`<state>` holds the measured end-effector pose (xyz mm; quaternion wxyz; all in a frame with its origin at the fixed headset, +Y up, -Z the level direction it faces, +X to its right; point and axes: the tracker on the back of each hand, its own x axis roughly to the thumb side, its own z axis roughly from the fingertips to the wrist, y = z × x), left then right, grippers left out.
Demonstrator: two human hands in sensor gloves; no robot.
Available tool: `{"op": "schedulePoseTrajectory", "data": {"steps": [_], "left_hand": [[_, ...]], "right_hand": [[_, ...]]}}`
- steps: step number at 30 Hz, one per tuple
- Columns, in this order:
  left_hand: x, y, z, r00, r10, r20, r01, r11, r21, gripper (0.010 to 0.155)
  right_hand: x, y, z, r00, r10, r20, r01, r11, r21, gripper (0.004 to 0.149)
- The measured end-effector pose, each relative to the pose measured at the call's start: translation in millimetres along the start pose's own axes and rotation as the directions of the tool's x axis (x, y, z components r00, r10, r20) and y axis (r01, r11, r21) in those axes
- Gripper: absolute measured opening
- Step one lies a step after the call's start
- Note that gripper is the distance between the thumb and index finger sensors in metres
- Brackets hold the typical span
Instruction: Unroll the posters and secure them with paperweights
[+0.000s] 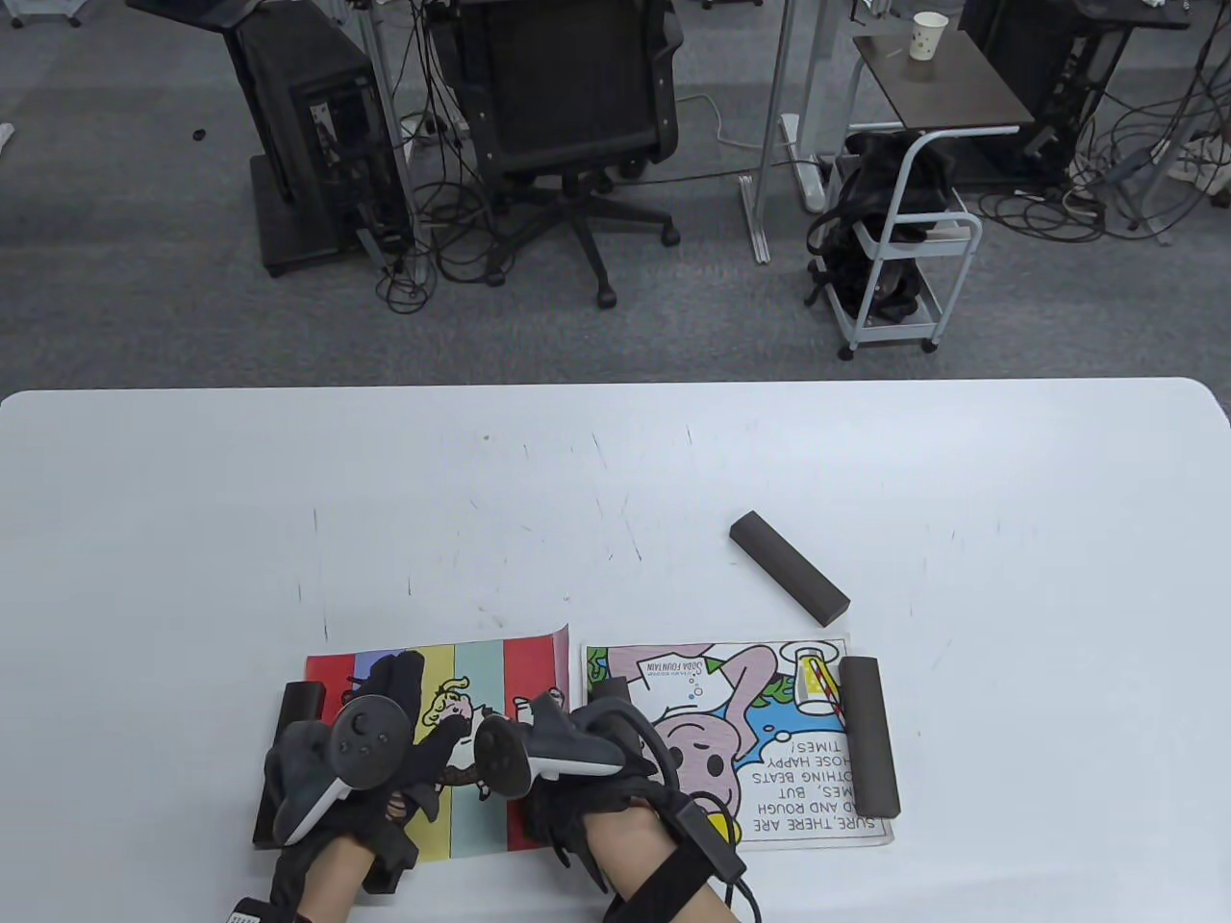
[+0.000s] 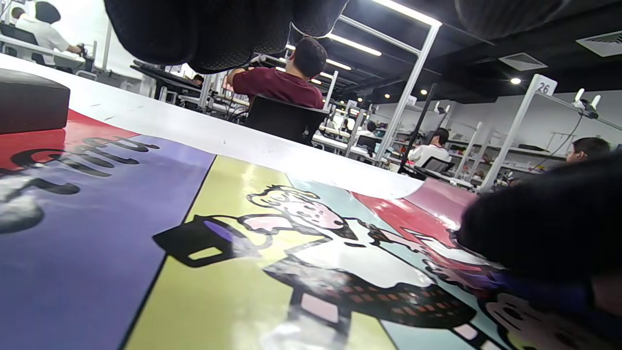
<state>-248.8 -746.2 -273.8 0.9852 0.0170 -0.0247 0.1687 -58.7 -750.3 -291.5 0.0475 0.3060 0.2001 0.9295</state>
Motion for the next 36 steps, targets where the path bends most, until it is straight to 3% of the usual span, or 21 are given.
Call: {"op": "schedulePoseTrajectory", "data": {"steps": [4,8,13,20,24,28,31,36], "left_hand": [[-0.5,-0.2,0.0,1.000,0.002,-0.002,-0.002,1.000,0.001,0.080],[-1.5,0.7,0.2,1.000,0.007,-0.009,-0.007,1.000,0.004,0.079],[-2.3,2.0,-0.3,1.000,0.014,-0.008,-0.014,1.000,0.011,0.079],[-2.2,2.3,-1.3,1.000,0.012,-0.006,-0.012,1.000,0.001,0.079],[-4.0,1.4,-3.0,1.000,0.010,-0.013,-0.010,1.000,-0.006,0.079],[-5.2,1.0,-3.4,1.000,0.003,-0.010,-0.003,1.000,0.003,0.078],[-4.4,0.8,-3.5,1.000,-0.007,-0.005,0.007,1.000,0.002,0.078],[-3.9,0.2,-3.2,1.000,-0.013,-0.004,0.013,1.000,0.003,0.078]], "right_hand": [[-23.5,-44.0,22.7,0.980,-0.198,0.020,0.197,0.952,-0.234,0.078],[-69.7,-90.2,48.8,0.951,-0.284,-0.121,0.180,0.828,-0.530,0.075],[-135.6,-117.9,63.7,0.829,-0.408,-0.382,0.075,0.758,-0.648,0.073],[-220.6,-102.7,48.1,0.554,-0.502,-0.664,0.056,0.819,-0.572,0.073],[-255.8,-74.5,28.3,0.403,-0.437,-0.804,0.090,0.893,-0.441,0.076],[-278.0,-53.6,18.0,0.301,-0.381,-0.874,0.137,0.924,-0.356,0.079],[-290.2,-44.2,13.8,0.262,-0.317,-0.912,0.182,0.944,-0.276,0.080],[-297.3,-47.2,9.4,0.281,-0.253,-0.926,0.082,0.967,-0.240,0.070]]}}
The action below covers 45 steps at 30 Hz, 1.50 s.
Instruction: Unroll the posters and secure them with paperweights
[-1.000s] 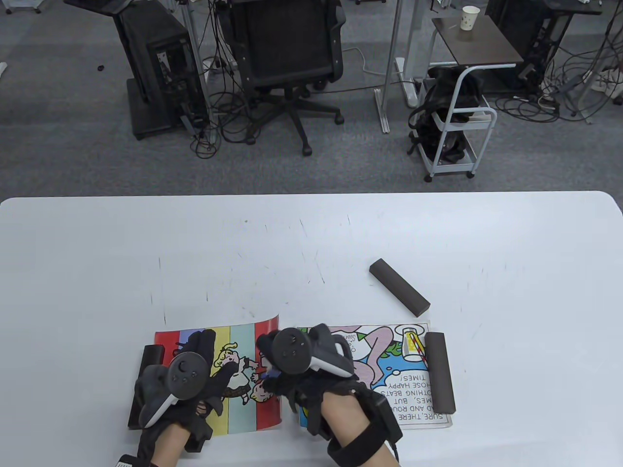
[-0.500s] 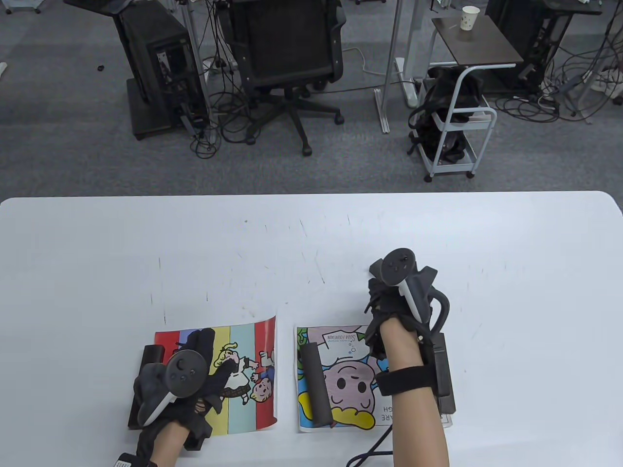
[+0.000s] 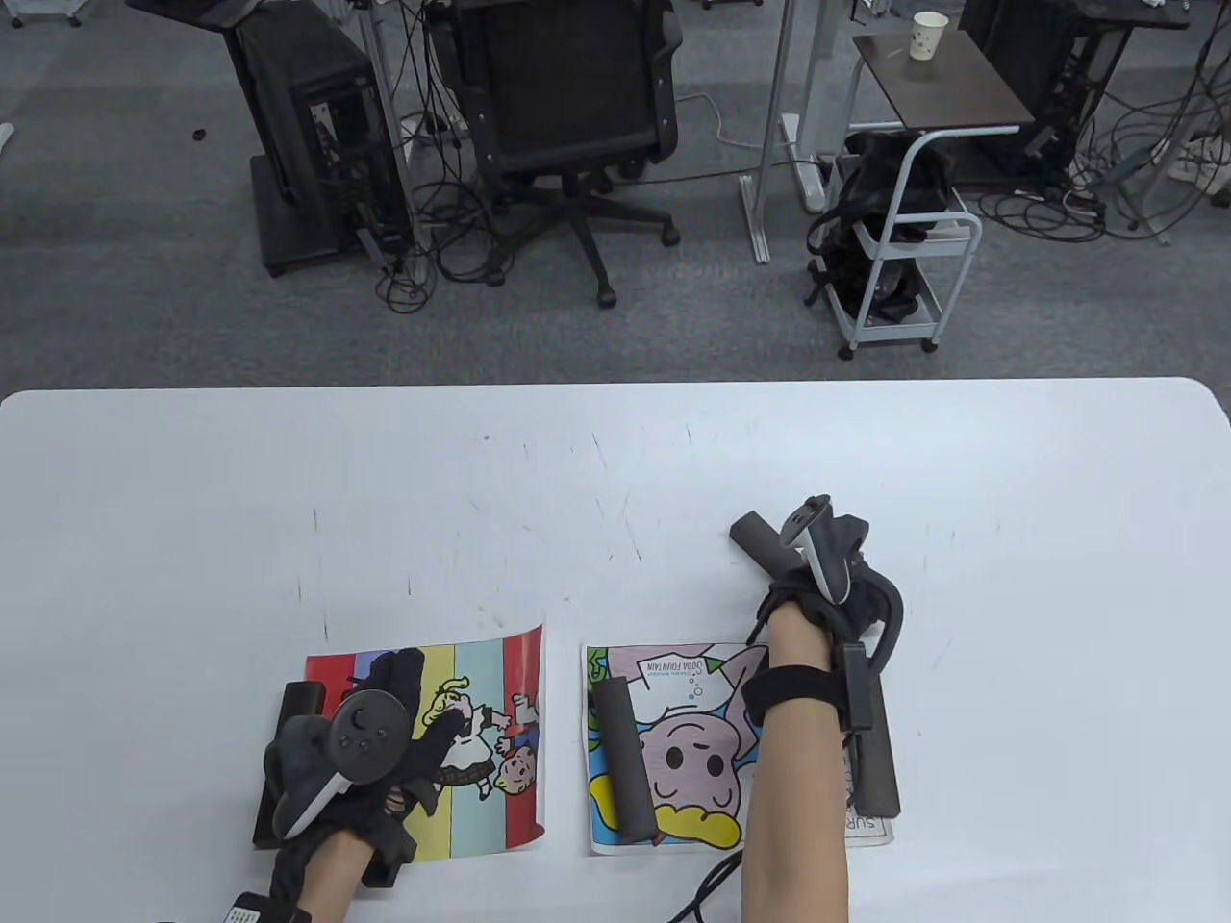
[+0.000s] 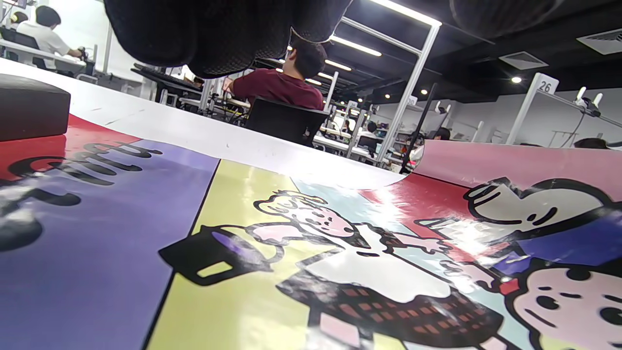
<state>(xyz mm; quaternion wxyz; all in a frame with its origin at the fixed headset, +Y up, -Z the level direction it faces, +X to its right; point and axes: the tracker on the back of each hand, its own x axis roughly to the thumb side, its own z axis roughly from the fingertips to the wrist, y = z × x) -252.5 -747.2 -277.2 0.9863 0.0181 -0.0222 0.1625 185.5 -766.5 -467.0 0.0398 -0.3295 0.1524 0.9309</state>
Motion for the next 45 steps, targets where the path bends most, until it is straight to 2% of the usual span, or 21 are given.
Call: {"op": "schedulePoseTrajectory", "data": {"steps": [5,10,15,18,23,29,32,36,41,45], "left_hand": [[-0.5,0.0,-0.1,1.000,-0.007,-0.008,0.007,1.000,-0.003,0.078],[-0.7,0.7,0.1,1.000,-0.018,-0.009,0.018,1.000,0.003,0.078],[0.3,1.0,-0.5,0.999,-0.047,-0.005,0.047,0.999,0.004,0.078],[1.8,2.2,0.0,0.998,-0.058,0.004,0.058,0.998,0.016,0.078],[9.0,6.9,3.0,0.997,-0.074,0.028,0.073,0.996,0.047,0.079],[33.7,28.8,12.9,0.978,-0.181,0.101,0.161,0.971,0.178,0.079],[52.7,43.0,22.1,0.957,-0.262,0.127,0.227,0.945,0.234,0.080],[85.4,59.4,38.6,0.904,-0.393,0.169,0.330,0.892,0.309,0.081],[110.8,55.0,49.7,0.837,-0.510,0.199,0.413,0.827,0.382,0.082],[117.5,42.7,49.3,0.798,-0.563,0.217,0.470,0.805,0.361,0.083]], "right_hand": [[2.5,-4.2,2.7,0.997,0.067,0.048,-0.062,0.994,-0.095,0.068],[-5.9,-11.4,17.2,0.996,0.037,0.080,-0.029,0.996,-0.089,0.068],[-16.8,-30.0,36.9,0.992,0.001,0.126,0.017,0.989,-0.147,0.069],[-20.2,-49.3,55.7,0.983,-0.017,0.183,0.053,0.980,-0.191,0.069],[-21.0,-83.3,101.6,0.947,-0.026,0.319,0.118,0.955,-0.273,0.069],[-16.0,-106.8,171.8,0.855,0.017,0.519,0.199,0.912,-0.358,0.069],[-12.4,-105.2,202.1,0.800,0.072,0.596,0.208,0.899,-0.387,0.069],[-2.5,-88.2,244.8,0.698,0.138,0.703,0.218,0.893,-0.393,0.069],[8.8,-59.2,282.3,0.588,0.240,0.773,0.181,0.892,-0.414,0.069],[13.2,-37.2,303.1,0.512,0.306,0.803,0.154,0.887,-0.436,0.069]]}}
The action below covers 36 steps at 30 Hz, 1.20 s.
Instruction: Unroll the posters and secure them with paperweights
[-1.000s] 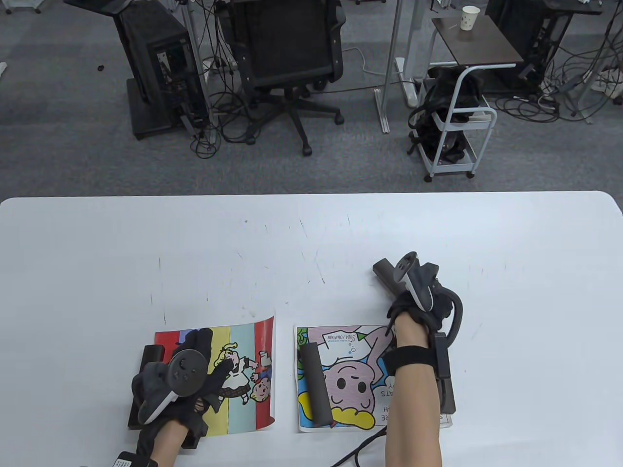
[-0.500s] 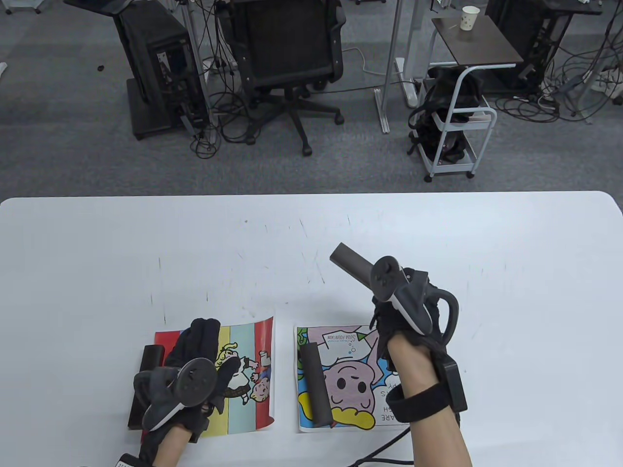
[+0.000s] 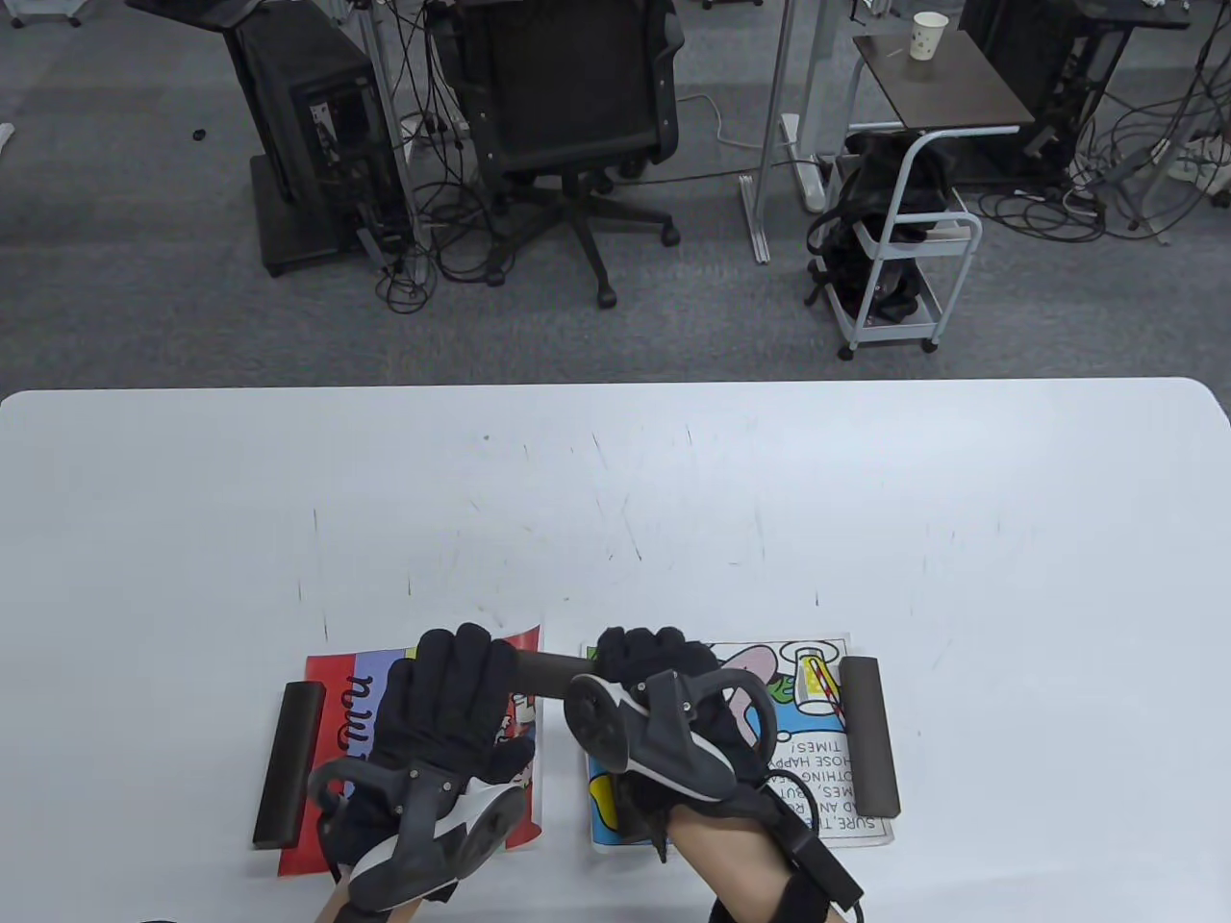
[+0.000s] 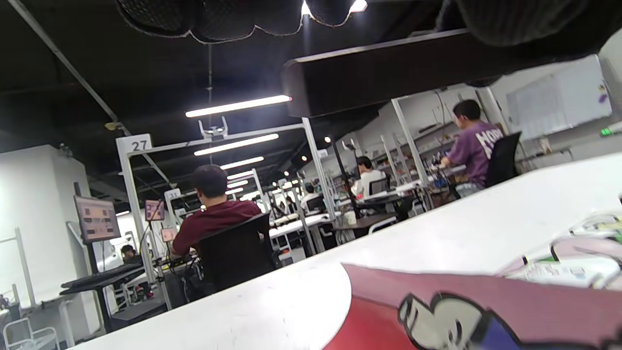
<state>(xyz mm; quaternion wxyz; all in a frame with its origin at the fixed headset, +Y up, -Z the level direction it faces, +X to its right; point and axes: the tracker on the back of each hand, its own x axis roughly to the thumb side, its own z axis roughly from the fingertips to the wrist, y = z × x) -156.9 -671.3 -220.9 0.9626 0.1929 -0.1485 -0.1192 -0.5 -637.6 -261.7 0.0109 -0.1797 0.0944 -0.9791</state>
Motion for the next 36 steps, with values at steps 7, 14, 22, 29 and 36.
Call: {"op": "schedulePoseTrajectory", "data": {"steps": [7,14,22,29,36], "left_hand": [[11.6,-9.3,2.8,0.998,-0.044,0.054,0.046,0.998,-0.032,0.073],[20.6,-5.2,-1.0,0.995,-0.017,0.093,0.020,1.000,-0.023,0.068],[-6.0,-13.5,-7.8,0.973,0.205,-0.105,-0.216,0.970,-0.113,0.069],[-43.3,-42.4,-9.1,0.761,0.490,-0.425,-0.606,0.770,-0.197,0.069],[-55.5,-75.0,-7.2,0.492,0.554,-0.671,-0.853,0.460,-0.246,0.070]], "right_hand": [[15.6,8.4,17.6,0.994,0.020,0.104,-0.018,0.999,-0.028,0.069],[8.3,12.8,22.9,0.992,0.042,0.121,-0.039,0.999,-0.021,0.069],[-32.1,9.7,23.1,0.926,-0.368,0.088,0.373,0.927,-0.041,0.084],[-79.8,36.5,29.6,0.699,-0.714,0.043,0.715,0.696,-0.075,0.087],[-108.1,64.0,36.2,0.526,-0.851,0.004,0.847,0.523,-0.098,0.090]]}}
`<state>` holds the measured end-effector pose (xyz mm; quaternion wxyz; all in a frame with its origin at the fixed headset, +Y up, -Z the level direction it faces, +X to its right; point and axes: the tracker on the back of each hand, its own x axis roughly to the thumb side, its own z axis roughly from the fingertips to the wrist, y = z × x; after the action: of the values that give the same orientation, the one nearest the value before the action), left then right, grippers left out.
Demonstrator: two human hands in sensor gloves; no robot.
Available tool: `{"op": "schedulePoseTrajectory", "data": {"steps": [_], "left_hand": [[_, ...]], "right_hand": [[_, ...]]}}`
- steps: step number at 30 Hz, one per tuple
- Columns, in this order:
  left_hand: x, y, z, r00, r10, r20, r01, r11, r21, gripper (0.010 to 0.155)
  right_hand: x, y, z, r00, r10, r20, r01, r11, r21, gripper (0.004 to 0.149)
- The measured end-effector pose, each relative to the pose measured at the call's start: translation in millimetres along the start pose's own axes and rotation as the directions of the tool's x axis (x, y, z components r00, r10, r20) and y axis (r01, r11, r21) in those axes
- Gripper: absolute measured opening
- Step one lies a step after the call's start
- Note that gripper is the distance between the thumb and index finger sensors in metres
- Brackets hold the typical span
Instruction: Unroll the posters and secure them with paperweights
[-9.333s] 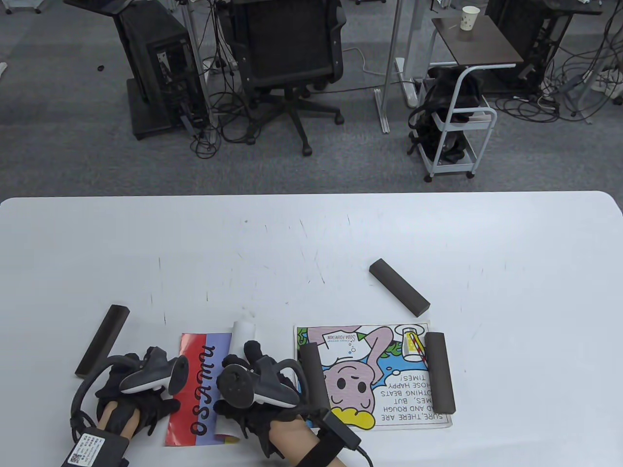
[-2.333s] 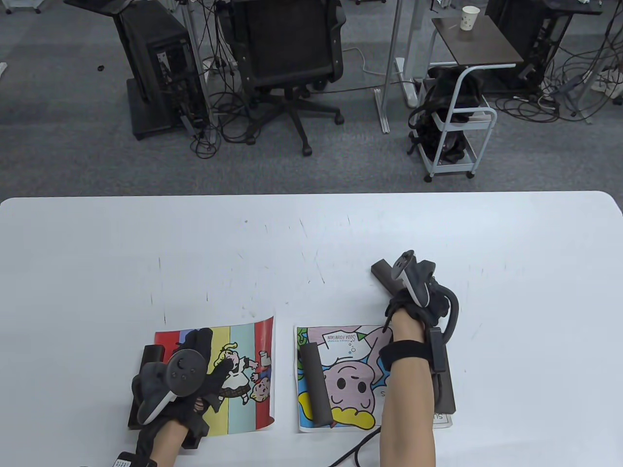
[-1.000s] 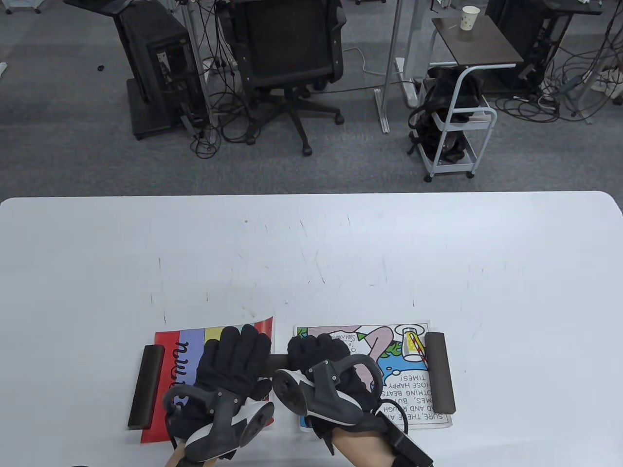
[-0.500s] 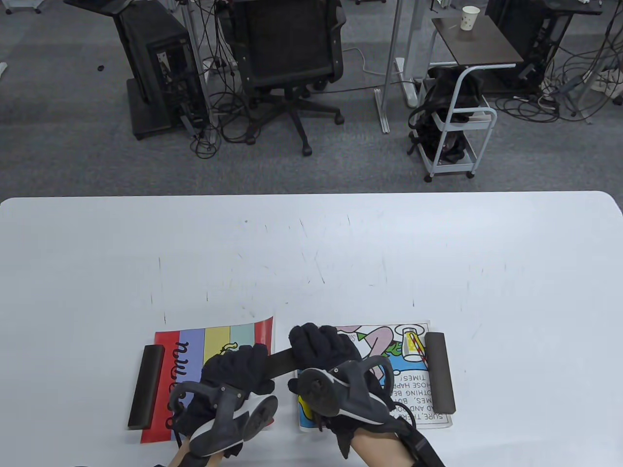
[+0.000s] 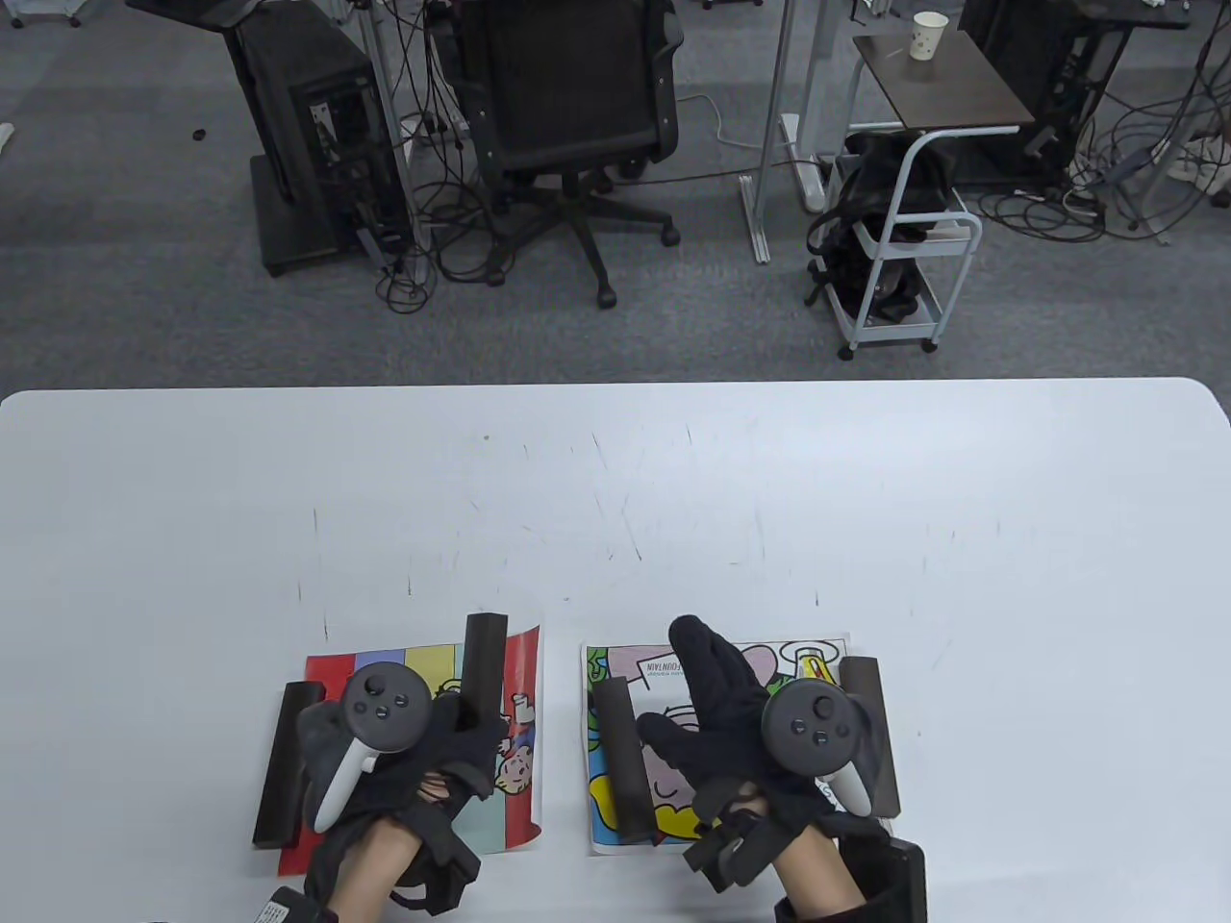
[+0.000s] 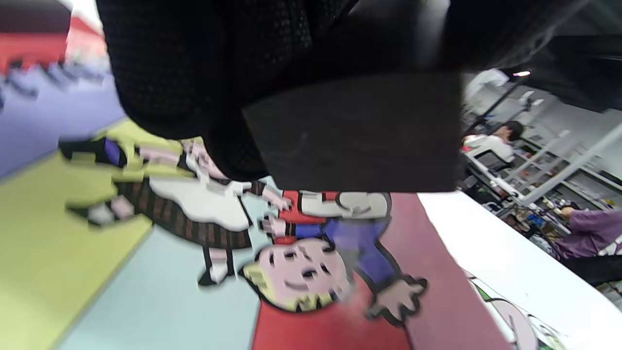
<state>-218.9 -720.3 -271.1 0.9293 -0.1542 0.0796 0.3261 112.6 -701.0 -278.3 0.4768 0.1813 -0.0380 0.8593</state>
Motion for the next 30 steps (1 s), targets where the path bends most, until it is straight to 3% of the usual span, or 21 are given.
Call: {"op": "schedulePoseTrajectory", "data": {"steps": [7,21,26,30], "left_hand": [[-4.4,-16.5,-16.5,0.996,0.001,-0.090,-0.010,0.995,-0.100,0.071],[28.1,-61.5,-31.8,0.960,-0.266,-0.087,0.250,0.955,-0.159,0.072],[42.6,-69.6,-32.0,0.917,-0.392,-0.074,0.380,0.915,-0.138,0.072],[52.7,-80.8,-33.2,0.847,-0.528,-0.068,0.519,0.847,-0.115,0.073]], "right_hand": [[-12.2,-2.1,6.7,0.999,-0.036,-0.023,0.036,0.999,0.017,0.090],[-10.1,0.9,7.9,0.999,0.027,-0.026,-0.026,0.999,0.040,0.090],[-9.8,2.2,8.4,0.999,0.046,-0.026,-0.045,0.998,0.045,0.090],[-9.7,1.8,8.8,0.998,0.058,-0.028,-0.057,0.997,0.044,0.090]]}}
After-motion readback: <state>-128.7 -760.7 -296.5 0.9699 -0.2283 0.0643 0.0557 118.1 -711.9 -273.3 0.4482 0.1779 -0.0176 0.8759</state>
